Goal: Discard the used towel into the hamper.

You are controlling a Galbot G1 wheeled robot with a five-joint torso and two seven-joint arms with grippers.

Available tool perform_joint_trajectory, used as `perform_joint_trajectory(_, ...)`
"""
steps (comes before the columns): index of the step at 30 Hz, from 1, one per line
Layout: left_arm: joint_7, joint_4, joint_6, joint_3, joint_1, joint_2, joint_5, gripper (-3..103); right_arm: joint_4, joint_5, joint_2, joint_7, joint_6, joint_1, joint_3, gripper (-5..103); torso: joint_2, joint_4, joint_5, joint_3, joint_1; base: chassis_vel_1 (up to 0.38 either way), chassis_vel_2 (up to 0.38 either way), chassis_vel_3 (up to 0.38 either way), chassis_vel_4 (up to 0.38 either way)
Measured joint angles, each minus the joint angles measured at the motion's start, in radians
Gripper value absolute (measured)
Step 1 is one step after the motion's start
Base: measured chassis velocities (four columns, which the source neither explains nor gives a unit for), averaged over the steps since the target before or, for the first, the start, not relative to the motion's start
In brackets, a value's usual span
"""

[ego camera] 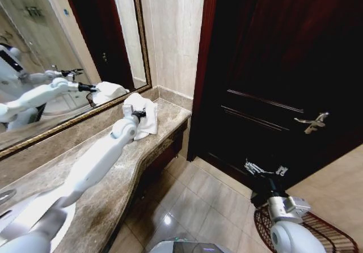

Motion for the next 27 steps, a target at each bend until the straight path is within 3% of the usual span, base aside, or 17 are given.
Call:
perform_joint_trajectory(5,0.118,-0.113,-0.129,-0.089,0.152,0.055,0.095,15,0.005,0.001,-0.001,-0.001,-0.002,0.001,-0.008,100,0.0,-0.0002,-0.0001,0.0,0.0,0.0,0.0,0.0,0.0)
perform_joint_trajectory(13,0.207,-0.22,-0.213,-0.24,0.35,0.062,0.149,15,0.02,0.016,-0.003,-0.004,0.0,-0.012,-0.005,100,0.0,-0.0003,0.0004,0.0,0.0,0.0,0.0,0.0,0.0)
perform_joint_trajectory(21,0.217,-0.341,-0.194,-0.337,0.544,0.022,0.232,15,0.059,0.048,-0.012,-0.003,-0.006,-0.029,0.018,100,0.0,-0.0004,0.0001,0.0,0.0,0.0,0.0,0.0,0.0)
perform_joint_trajectory(27,0.157,-0.431,-0.154,-0.394,0.708,-0.027,0.288,15,0.077,0.072,-0.022,-0.003,-0.011,-0.031,0.031,100,0.0,0.0,0.0001,0.0,0.0,0.0,0.0,0.0,0.0)
